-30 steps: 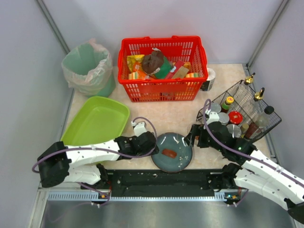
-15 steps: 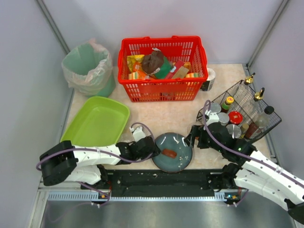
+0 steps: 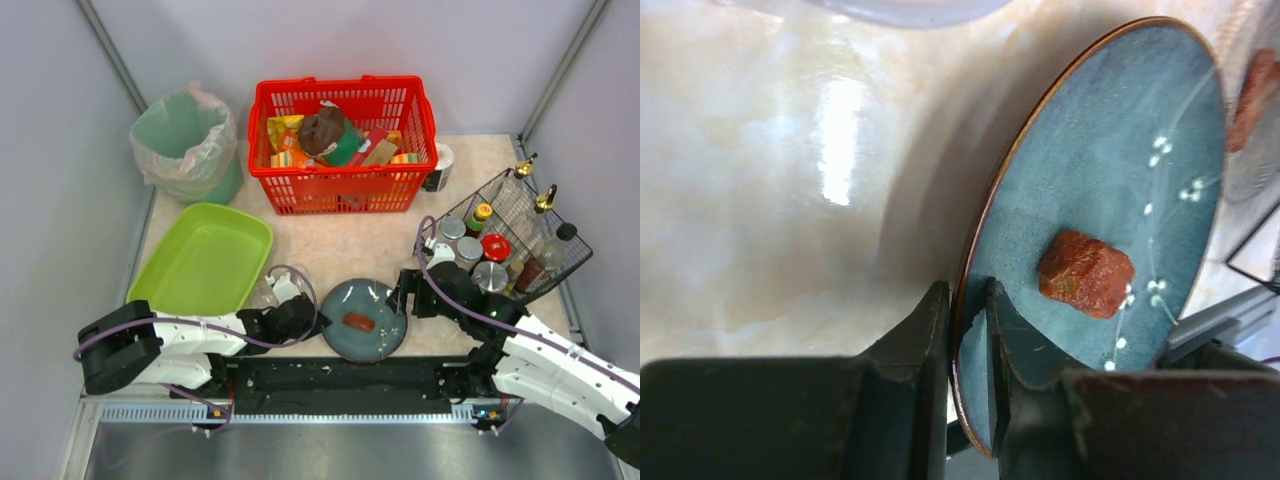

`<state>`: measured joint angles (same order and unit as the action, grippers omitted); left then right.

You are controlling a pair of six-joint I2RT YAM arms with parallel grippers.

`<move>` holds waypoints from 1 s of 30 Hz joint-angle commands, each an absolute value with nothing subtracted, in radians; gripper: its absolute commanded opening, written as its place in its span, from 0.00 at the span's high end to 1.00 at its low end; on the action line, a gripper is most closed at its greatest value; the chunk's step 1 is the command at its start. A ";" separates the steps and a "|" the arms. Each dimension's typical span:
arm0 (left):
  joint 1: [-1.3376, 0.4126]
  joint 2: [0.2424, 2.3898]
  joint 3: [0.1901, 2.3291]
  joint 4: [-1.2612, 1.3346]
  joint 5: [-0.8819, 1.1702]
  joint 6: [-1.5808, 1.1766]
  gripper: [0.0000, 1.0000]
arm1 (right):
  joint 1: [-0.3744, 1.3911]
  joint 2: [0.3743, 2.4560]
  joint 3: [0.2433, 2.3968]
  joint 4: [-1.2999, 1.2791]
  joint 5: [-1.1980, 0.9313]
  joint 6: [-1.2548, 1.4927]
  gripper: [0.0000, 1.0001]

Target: Clear the kitchen counter

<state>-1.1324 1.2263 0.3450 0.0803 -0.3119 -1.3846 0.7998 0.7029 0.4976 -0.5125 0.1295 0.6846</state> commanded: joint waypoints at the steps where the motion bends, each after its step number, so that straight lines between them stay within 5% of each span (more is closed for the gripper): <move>1: -1.137 1.212 0.321 0.112 -0.310 -1.367 0.91 | 0.796 0.704 0.509 -0.465 0.129 0.693 0.21; 3: -1.137 1.200 0.334 0.083 -0.321 -1.359 1.00 | 0.798 0.706 0.512 -0.465 0.132 0.693 0.21; 12: -1.117 1.095 0.344 0.046 -0.351 -1.290 1.00 | 0.798 0.660 0.492 -0.472 0.124 0.683 0.19; 30: -0.922 0.917 0.383 0.161 -0.046 -1.187 1.00 | 0.798 0.641 0.552 -0.522 0.129 0.710 0.19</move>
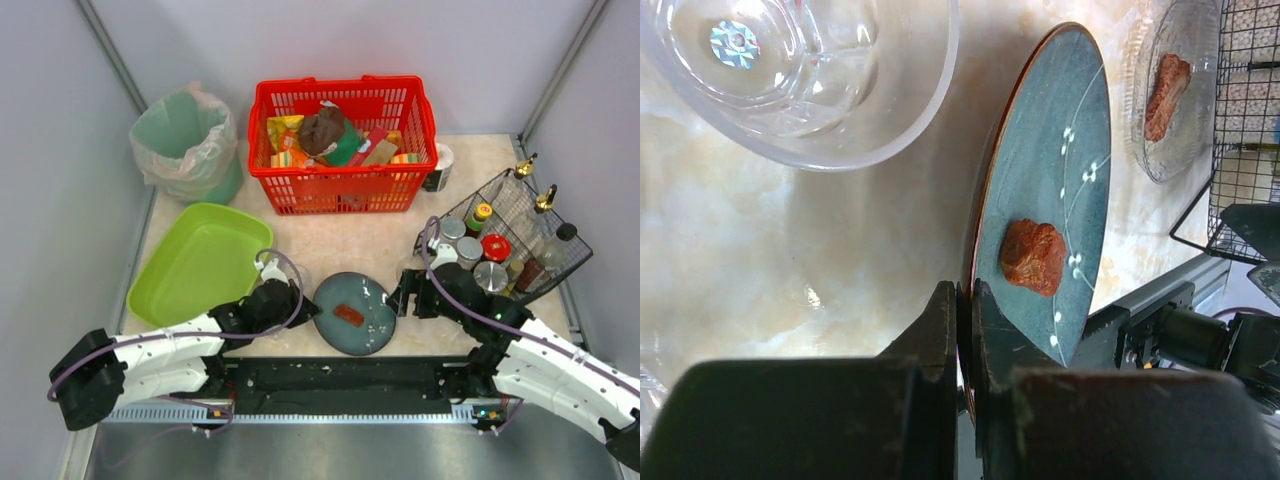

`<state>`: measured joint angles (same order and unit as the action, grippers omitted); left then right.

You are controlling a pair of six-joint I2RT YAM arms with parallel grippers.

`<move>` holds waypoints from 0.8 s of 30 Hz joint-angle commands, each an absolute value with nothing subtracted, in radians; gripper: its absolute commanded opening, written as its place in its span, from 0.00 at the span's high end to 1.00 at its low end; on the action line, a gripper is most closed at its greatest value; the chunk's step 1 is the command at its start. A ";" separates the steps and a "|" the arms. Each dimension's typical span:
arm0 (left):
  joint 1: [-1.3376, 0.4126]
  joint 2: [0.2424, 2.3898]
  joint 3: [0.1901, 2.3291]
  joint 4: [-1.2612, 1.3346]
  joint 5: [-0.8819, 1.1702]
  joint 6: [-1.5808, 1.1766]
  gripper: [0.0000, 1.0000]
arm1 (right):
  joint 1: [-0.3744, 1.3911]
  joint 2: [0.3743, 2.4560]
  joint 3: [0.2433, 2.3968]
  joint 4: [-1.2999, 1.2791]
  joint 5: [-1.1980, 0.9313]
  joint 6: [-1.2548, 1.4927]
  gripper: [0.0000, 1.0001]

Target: Clear the kitchen counter

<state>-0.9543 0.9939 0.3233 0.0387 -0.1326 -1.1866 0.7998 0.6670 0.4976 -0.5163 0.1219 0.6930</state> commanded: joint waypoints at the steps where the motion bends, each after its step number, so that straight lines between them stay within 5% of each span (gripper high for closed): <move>1: -0.914 0.905 0.393 0.158 -0.031 -1.184 1.00 | 0.798 0.638 0.557 -0.526 0.133 0.713 0.19; 24: -0.833 0.703 0.560 0.029 0.083 -1.187 1.00 | 0.796 0.620 0.604 -0.519 0.086 0.787 0.20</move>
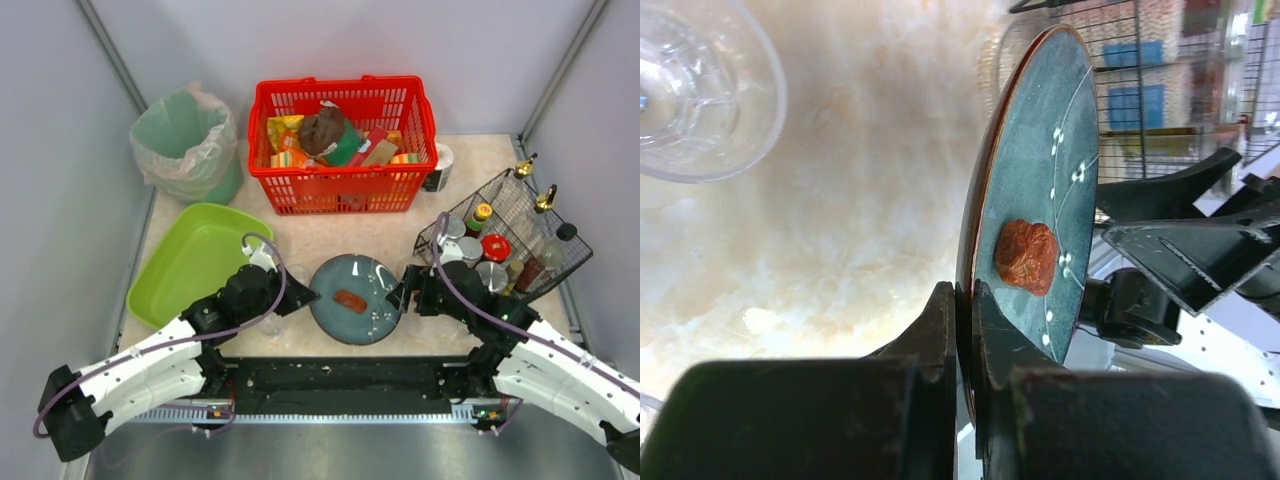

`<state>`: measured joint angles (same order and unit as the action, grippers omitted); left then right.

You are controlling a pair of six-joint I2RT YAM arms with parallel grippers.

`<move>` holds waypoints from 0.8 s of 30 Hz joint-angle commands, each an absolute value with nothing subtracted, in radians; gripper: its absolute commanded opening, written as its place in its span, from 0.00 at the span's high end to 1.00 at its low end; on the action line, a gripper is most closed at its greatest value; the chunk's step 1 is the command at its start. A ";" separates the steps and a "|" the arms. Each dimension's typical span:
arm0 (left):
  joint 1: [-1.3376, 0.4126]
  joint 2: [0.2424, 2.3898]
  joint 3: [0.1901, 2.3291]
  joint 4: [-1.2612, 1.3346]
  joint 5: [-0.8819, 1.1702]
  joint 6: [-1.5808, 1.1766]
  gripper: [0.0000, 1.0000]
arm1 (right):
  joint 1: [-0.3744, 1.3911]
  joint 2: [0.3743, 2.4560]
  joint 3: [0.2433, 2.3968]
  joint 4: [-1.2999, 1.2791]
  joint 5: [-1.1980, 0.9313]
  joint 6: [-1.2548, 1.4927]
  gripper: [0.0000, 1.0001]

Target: Clear the kitchen counter

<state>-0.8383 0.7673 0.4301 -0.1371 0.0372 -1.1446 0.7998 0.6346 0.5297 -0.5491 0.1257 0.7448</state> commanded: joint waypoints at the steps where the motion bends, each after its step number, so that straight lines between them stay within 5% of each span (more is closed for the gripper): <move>1: -0.831 0.698 0.571 0.022 0.084 -1.190 1.00 | 0.796 0.617 0.607 -0.508 0.075 0.805 0.20; 8: -0.827 0.678 0.621 -0.020 0.075 -1.221 1.00 | 0.798 0.598 0.603 -0.405 0.006 0.914 0.29; 16: -0.825 0.689 0.672 -0.021 0.081 -1.172 1.00 | 0.798 0.587 0.598 -0.324 -0.043 1.011 1.00; 20: -0.827 0.670 0.678 -0.029 0.069 -1.126 1.00 | 0.798 0.581 0.598 -0.290 -0.064 1.057 1.00; 24: -0.824 0.655 0.670 -0.052 0.063 -1.106 0.73 | 0.796 0.555 0.609 -0.273 -0.060 1.095 1.00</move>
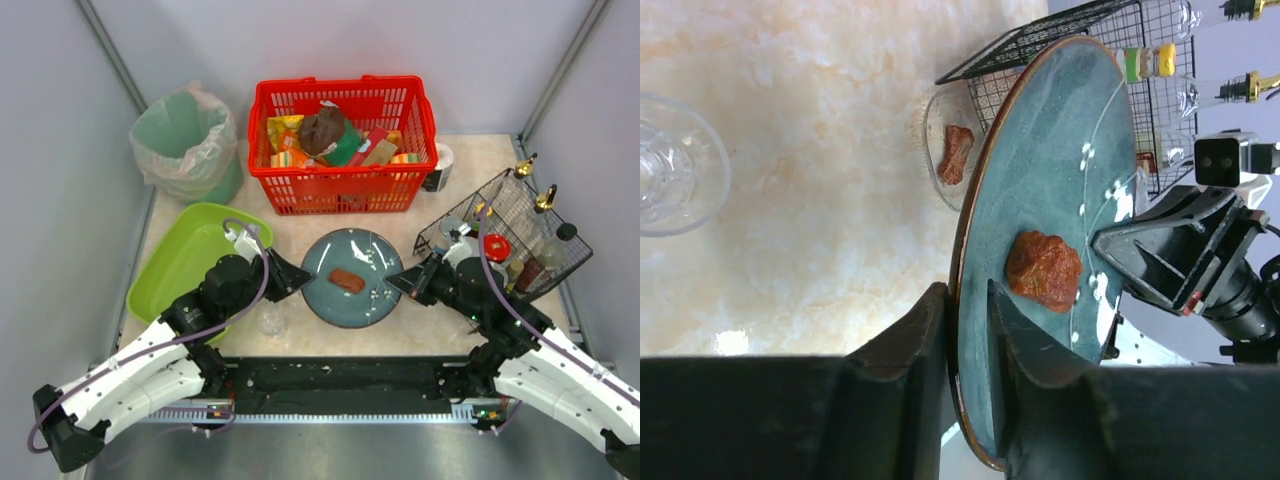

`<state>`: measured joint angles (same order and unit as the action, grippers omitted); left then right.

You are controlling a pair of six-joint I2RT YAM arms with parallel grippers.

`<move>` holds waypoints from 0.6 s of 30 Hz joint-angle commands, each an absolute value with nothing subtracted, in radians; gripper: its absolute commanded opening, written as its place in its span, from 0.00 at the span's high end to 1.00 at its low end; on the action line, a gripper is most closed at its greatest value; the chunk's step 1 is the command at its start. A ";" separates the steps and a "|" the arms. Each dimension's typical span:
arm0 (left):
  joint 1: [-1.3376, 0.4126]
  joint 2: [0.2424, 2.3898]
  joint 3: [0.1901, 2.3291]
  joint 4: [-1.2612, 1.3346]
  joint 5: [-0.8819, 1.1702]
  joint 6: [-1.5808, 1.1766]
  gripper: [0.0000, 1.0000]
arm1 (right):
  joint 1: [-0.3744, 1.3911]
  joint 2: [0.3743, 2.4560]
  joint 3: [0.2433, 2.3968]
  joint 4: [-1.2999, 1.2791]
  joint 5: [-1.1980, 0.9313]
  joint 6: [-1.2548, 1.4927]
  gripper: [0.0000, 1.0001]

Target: Clear the kitchen counter

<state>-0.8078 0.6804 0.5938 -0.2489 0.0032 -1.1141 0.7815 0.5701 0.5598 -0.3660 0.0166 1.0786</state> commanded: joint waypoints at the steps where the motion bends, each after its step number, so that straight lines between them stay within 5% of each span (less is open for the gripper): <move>1: -0.824 0.655 0.669 -0.058 0.064 -1.106 0.68 | 0.796 0.548 0.611 -0.262 -0.063 1.104 1.00; 18: -0.825 0.667 0.614 -0.129 0.009 -1.092 0.57 | 0.796 0.489 0.571 -0.112 -0.094 1.276 1.00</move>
